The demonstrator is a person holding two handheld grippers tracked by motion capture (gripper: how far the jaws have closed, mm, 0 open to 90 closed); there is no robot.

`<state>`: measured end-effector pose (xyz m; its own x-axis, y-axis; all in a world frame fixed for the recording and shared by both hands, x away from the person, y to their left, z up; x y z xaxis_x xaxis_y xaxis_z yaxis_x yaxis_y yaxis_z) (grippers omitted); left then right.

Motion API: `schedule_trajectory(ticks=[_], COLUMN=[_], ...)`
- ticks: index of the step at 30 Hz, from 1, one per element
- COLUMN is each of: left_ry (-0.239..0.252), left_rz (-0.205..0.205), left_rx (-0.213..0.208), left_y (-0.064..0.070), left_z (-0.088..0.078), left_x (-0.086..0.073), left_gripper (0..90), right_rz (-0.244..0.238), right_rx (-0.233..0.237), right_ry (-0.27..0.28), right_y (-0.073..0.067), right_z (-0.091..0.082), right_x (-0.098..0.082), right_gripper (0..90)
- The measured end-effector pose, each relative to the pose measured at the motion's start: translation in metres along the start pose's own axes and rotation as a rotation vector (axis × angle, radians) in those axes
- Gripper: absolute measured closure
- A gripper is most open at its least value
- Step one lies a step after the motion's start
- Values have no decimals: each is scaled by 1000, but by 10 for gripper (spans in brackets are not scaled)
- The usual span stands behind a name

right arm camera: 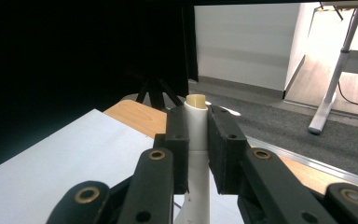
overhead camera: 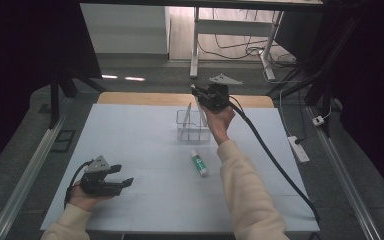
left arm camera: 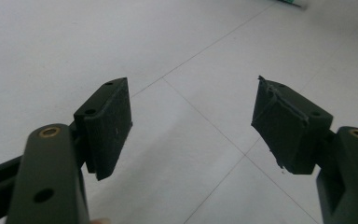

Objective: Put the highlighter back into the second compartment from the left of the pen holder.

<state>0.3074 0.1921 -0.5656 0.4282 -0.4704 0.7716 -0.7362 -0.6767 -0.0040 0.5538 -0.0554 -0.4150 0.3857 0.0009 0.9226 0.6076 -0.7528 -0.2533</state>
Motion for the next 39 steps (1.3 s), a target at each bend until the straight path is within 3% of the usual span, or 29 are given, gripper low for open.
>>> schedule_trajectory(ticks=[15, 20, 23, 26, 28, 34, 39], left_ry=[-5, -7, -10, -10, -10, -13, -15], left_rz=[3, 3, 5, 5, 4, 6, 7], left_rx=[-2, -4, -4, -4, -4, -3, -2], left_y=[0, 0, 0, 0, 0, 1, 1], left_z=[1, 1, 2, 2, 1, 2, 2], left_x=[0, -1, -1, -1, -1, -1, -1], left_gripper=[274, 274, 274, 273, 273, 273, 273], right_rz=[45, 34, 25, 5, 0, -8, -7], right_rx=[5, 5, 0, -30, -31, -21, -9], right_ry=[41, 36, 17, -3, -36, -100, -115], right_y=[2, 0, 1, 3, 4, 9, 13], right_z=[18, 25, 27, 26, 25, 15, 2], right_x=[1, -1, -6, -9, -13, -21, -27], right_gripper=[781, 781, 765, 636, 599, 562, 549])
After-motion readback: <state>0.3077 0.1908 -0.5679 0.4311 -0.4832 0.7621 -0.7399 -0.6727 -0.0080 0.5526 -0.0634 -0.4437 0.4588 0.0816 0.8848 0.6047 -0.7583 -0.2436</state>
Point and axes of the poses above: each handheld gripper's, and its own axes: z roughly forward along the jaws, x roughly out of its top, y roughly to its right, the point moved 8 cm from there along z, roughly forward along the jaws, and after that the axes turned 10 degrees about z, right-handed, at the moved point
